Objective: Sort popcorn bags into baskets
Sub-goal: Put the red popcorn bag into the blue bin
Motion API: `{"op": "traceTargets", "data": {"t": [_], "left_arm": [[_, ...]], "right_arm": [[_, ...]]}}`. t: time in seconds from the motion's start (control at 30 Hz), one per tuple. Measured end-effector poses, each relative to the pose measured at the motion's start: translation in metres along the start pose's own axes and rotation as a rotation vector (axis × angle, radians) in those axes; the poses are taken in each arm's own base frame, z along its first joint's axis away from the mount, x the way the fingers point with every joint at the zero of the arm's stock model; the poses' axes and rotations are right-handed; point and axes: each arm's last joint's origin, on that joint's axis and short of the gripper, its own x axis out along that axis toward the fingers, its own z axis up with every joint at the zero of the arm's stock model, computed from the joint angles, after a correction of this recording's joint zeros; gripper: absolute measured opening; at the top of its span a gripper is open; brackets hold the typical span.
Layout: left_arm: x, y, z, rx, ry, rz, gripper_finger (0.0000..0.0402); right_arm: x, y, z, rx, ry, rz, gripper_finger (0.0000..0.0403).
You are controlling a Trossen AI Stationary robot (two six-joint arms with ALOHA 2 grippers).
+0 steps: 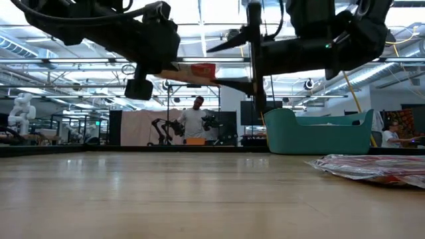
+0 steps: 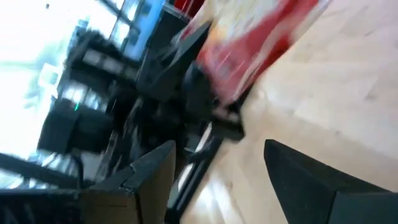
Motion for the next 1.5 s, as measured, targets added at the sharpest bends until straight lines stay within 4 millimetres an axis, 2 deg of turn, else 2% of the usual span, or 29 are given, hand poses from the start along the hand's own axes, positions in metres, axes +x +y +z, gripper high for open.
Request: {"op": "traceTargets", "data": {"t": [0.23,0.47,0.63,0.8,0.9,1.1,1.3,1.5], "left_arm": [[0.001,-0.001,0.001,0.018,-0.06,-0.004,0.0025],[0.01,0.0,0.0,-0.049,-0.154,-0.012,0.0025],[0.019,0.002,-0.003,-0.081,-0.173,-0.004,0.0026],[0.022,0.003,-0.005,-0.095,-0.164,0.004,0.003],[0.022,0.003,-0.005,-0.099,-0.166,0.003,0.0055],[0.022,0.003,-0.005,-0.213,-0.145,-0.007,0.0142],[0.019,0.003,-0.007,-0.485,-0.025,0.001,0.0214],[0.01,0.001,-0.004,-0.776,-0.01,-0.001,0.0247]], "right_arm": [[0.002,-0.01,0.035,0.01,-0.11,0.002,0.024],[0.002,-0.017,0.052,-0.012,-0.168,-0.005,0.0233],[0.002,-0.019,0.058,-0.058,-0.172,-0.006,0.02],[0.001,-0.02,0.068,-0.09,-0.213,0.01,0.014],[0.0,-0.02,0.073,-0.123,-0.236,0.017,0.0095],[-0.001,-0.02,0.081,-0.206,-0.277,0.029,0.0012],[-0.009,-0.013,0.099,-0.359,-0.312,0.008,0.0009],[-0.036,0.016,0.123,-0.59,-0.316,-0.09,0.0004]]}}
